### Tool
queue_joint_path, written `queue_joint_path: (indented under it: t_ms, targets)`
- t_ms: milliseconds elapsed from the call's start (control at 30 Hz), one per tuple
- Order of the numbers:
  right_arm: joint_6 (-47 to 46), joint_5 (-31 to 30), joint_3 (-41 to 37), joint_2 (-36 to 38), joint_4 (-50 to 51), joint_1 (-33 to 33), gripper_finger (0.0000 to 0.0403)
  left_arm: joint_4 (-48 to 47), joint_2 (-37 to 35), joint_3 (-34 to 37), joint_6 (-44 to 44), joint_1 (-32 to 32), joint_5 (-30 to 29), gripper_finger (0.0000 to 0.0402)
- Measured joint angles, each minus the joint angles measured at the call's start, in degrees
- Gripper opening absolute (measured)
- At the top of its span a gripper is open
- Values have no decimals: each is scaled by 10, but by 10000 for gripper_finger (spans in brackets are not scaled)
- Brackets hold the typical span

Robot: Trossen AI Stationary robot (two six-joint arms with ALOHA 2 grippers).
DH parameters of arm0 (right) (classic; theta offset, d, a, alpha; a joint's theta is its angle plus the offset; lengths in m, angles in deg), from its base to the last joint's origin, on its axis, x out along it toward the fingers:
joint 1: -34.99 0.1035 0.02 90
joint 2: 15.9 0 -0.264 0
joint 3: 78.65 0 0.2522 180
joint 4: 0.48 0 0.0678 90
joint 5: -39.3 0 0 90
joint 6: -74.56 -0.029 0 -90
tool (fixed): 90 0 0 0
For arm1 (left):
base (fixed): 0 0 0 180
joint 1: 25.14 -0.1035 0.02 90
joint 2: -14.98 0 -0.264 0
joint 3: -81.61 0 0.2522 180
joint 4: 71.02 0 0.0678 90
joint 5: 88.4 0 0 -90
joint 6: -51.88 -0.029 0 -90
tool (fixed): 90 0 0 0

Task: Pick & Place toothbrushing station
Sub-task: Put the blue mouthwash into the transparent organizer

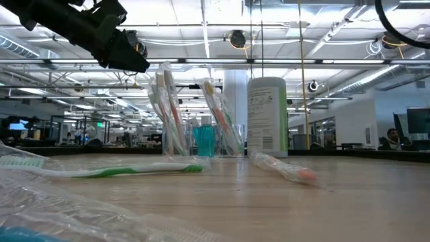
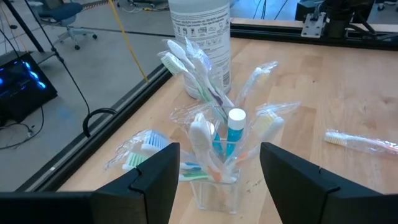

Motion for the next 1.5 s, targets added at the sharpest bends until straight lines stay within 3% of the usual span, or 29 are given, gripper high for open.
queue_joint_path:
  t_ms: [333,500,633,800,1100,1333,1500]
  targets:
    - [-6,2,0,-101,-119,8,132,-24,0,0,0,0,0,230]
    - [-32,63,3,-154,-166,18,132,-29,0,0,-3,0,0,230]
    - [-34,73,5,-169,-155,25,132,-29,0,0,-3,0,0,230]
    - [-34,27,5,-170,-116,31,132,-30,0,0,-3,0,0,230]
    - [-36,19,5,-169,-43,30,132,-30,0,0,-3,0,0,230]
    - [-3,-71,5,-169,-10,30,110,-29,0,0,-3,0,0,230]
    - [36,-89,7,-168,32,29,97,-29,0,0,-3,0,0,230]
